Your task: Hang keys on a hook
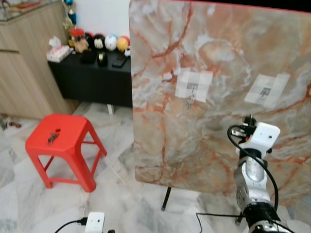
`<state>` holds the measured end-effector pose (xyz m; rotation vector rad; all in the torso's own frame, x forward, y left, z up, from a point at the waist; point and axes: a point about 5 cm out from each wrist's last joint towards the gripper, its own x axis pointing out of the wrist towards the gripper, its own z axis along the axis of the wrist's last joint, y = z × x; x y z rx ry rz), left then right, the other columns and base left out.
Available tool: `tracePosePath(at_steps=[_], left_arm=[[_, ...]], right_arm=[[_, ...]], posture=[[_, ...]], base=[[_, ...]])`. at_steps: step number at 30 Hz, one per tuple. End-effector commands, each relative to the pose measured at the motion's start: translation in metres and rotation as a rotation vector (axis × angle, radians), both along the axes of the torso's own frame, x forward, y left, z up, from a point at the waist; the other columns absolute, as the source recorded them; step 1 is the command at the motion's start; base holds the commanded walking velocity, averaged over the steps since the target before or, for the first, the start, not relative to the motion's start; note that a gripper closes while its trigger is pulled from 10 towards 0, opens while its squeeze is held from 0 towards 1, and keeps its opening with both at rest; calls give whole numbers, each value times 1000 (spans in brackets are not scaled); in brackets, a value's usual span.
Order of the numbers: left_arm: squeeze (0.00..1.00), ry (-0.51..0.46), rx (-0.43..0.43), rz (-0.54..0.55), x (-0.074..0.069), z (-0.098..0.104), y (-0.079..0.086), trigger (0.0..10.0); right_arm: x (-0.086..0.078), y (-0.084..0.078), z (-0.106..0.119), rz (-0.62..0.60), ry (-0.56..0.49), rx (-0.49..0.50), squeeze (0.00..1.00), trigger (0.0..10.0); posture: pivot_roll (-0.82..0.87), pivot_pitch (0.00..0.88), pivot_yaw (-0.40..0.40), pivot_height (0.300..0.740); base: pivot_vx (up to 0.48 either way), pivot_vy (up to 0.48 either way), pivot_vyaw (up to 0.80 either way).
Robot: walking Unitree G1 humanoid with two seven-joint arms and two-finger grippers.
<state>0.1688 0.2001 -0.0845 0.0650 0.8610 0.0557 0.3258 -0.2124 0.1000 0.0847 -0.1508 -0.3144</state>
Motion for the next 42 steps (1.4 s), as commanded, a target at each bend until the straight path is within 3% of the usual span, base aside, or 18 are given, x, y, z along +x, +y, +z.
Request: tracePosePath(at_steps=[1,8,18,32,42], left_arm=[[0,11,5,12,-3,-1,2,10000],[0,10,10,2,-2,-1,2,10000],[0,12,10,6,-2,-1,1,10000],[0,12,8,15,-3,-1,1,10000],[0,10,10,14,-2,-1,2,10000]], right_arm=[[3,1,7,2,-22,-1,0,10000],[3,2,8,-1,-27,3,0,10000],[4,2,9,3,-26,1,0,10000],[5,5,9,9,-26,6,0,10000],[10,10,23,29,-74,-41,0,10000]], posture=[[10,0,-71,740],[9,0,-73,740],[7,0,-77,740],[12,0,-78,740],[12,0,-73,740]], base=[[0,0,0],[0,0,0],[0,-445,0],[0,0,0],[0,0,0]])
